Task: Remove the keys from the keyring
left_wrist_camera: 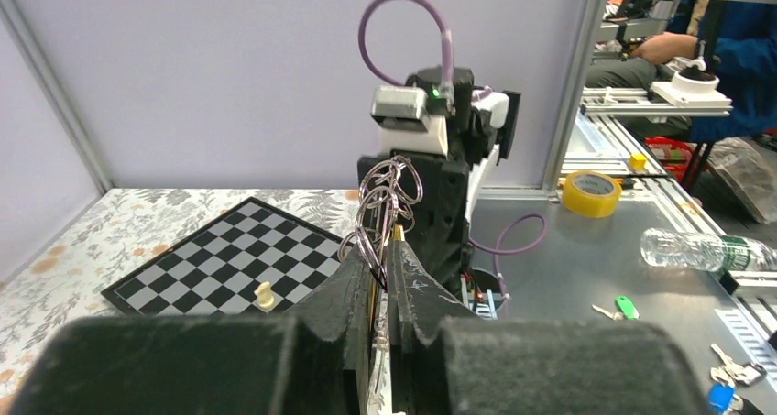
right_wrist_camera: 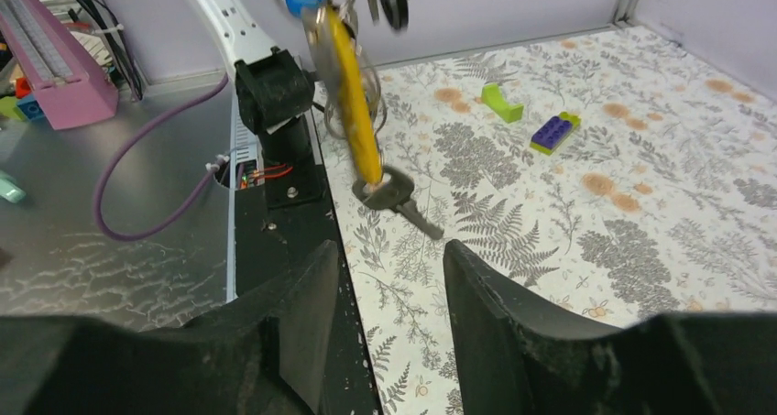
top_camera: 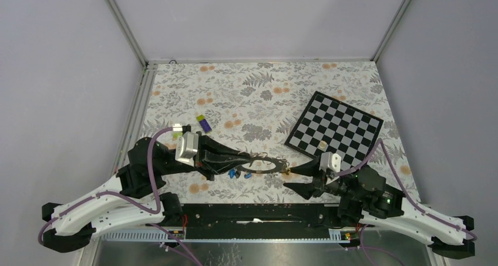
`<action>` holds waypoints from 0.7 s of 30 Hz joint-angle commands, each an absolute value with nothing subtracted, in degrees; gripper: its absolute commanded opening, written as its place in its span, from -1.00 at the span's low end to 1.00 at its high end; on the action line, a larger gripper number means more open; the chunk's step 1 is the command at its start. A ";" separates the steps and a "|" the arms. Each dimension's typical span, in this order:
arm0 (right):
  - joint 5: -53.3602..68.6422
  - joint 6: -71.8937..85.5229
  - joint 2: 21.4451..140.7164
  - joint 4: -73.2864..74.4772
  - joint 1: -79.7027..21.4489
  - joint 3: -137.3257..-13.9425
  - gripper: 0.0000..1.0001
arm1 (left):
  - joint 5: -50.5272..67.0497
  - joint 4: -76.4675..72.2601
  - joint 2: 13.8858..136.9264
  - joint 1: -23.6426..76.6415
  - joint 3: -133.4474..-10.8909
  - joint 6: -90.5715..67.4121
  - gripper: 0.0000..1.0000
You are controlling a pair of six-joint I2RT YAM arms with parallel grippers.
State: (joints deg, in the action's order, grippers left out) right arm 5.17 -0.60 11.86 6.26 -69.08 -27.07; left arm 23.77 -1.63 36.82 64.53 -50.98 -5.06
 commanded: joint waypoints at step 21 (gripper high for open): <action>5.37 13.96 17.84 -40.06 -69.12 -10.13 0.20 | 18.06 -9.37 36.04 64.60 -52.32 -6.15 -1.00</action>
